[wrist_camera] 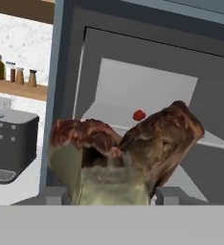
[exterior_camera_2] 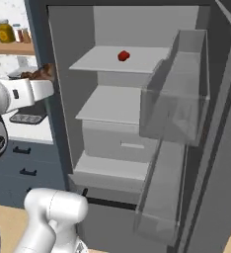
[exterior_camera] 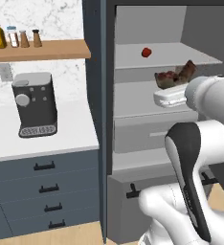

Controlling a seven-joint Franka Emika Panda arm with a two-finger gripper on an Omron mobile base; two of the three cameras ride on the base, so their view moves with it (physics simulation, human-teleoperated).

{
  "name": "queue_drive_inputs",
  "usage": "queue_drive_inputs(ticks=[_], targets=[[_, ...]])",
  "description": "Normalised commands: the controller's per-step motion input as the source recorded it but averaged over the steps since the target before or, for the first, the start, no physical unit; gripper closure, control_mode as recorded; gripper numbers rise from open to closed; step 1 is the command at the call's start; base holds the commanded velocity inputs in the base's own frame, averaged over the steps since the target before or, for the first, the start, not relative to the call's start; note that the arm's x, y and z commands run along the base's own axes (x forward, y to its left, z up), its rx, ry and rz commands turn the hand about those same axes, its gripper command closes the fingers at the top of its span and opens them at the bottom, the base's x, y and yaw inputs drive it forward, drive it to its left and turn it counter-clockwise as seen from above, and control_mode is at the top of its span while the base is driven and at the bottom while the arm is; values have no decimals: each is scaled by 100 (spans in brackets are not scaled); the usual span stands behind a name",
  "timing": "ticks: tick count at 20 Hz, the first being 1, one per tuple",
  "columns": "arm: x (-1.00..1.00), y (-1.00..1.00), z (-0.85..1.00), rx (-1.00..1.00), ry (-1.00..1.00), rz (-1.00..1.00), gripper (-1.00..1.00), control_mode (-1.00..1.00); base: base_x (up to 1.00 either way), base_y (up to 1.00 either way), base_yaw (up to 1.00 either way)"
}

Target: Place one bell pepper and one steak in each tupperware on the nearby counter, to pack two identical lunches.

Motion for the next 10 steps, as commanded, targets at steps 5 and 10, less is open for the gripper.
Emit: queue_drive_inputs(ticks=[5,10], targets=[[0,0,0,0,0,0,100,100,-23,100,-3],[0,0,0,0,0,0,100,100,-3,100,-1]])
